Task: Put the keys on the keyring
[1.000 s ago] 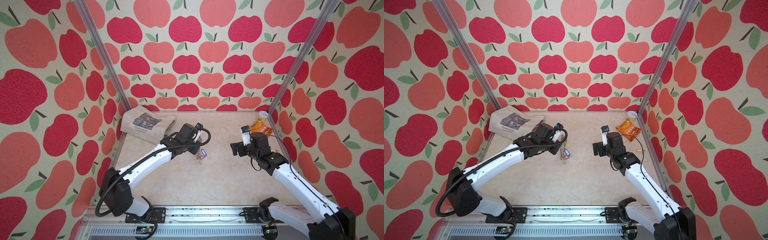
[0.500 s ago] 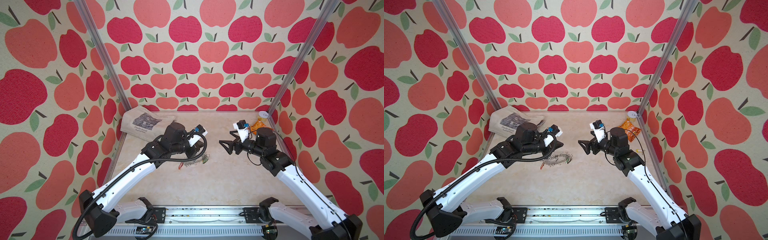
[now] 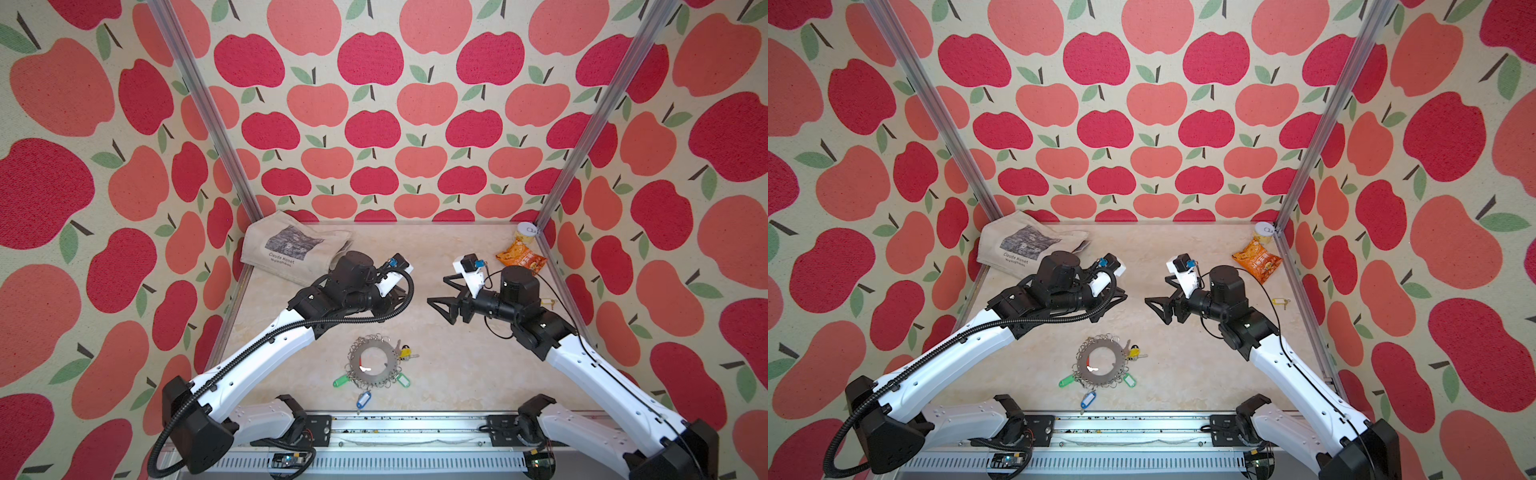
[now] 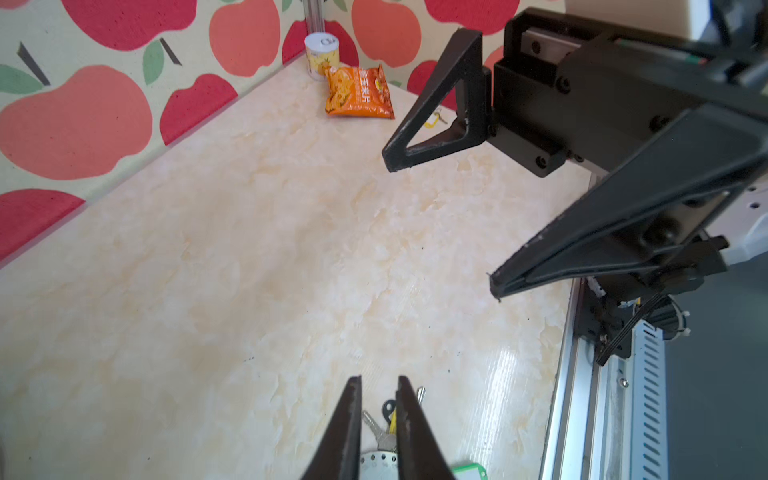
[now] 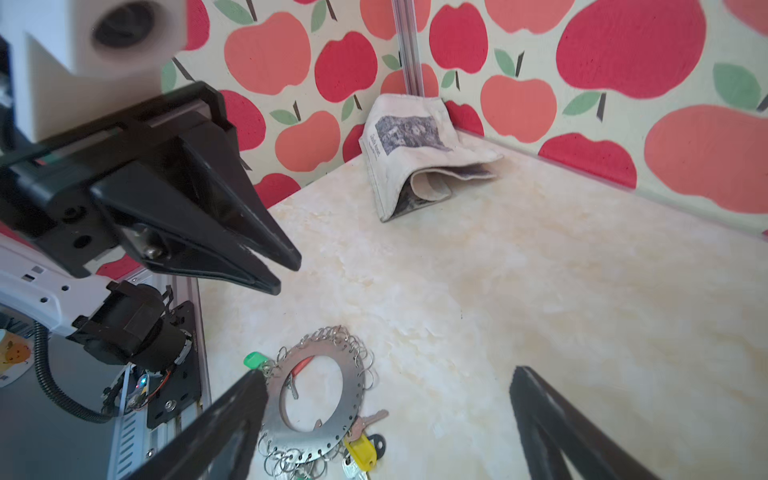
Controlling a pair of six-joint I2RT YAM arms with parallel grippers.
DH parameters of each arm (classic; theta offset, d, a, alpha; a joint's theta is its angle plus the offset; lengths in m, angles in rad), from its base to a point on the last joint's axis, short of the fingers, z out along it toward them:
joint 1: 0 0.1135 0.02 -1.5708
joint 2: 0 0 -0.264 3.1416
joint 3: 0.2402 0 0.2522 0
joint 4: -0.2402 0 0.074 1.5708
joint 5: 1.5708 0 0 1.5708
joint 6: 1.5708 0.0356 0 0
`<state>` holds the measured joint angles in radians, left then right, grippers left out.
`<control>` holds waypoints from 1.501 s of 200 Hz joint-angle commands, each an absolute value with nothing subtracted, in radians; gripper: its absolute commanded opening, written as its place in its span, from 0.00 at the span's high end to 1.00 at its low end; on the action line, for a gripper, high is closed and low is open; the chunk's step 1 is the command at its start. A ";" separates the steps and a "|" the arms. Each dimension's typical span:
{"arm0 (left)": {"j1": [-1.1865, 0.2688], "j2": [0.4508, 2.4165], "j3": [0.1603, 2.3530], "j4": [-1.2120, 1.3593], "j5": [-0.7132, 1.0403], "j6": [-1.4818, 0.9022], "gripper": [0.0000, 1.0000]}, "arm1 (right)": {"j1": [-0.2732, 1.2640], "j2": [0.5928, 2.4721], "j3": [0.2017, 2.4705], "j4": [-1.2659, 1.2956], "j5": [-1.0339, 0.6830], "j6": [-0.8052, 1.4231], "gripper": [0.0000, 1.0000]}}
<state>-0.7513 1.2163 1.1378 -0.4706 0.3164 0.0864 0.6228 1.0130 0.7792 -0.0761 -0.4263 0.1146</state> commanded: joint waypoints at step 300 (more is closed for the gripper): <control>-0.703 1.770 1.140 -0.679 0.222 -0.511 0.73 | 0.716 0.927 0.698 -0.270 0.082 0.133 0.01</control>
<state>-0.7109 1.7485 1.1191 -0.6361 0.2295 -0.5312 0.7181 0.9401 0.7059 -0.2569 0.0673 0.1474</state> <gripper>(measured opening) 0.266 0.987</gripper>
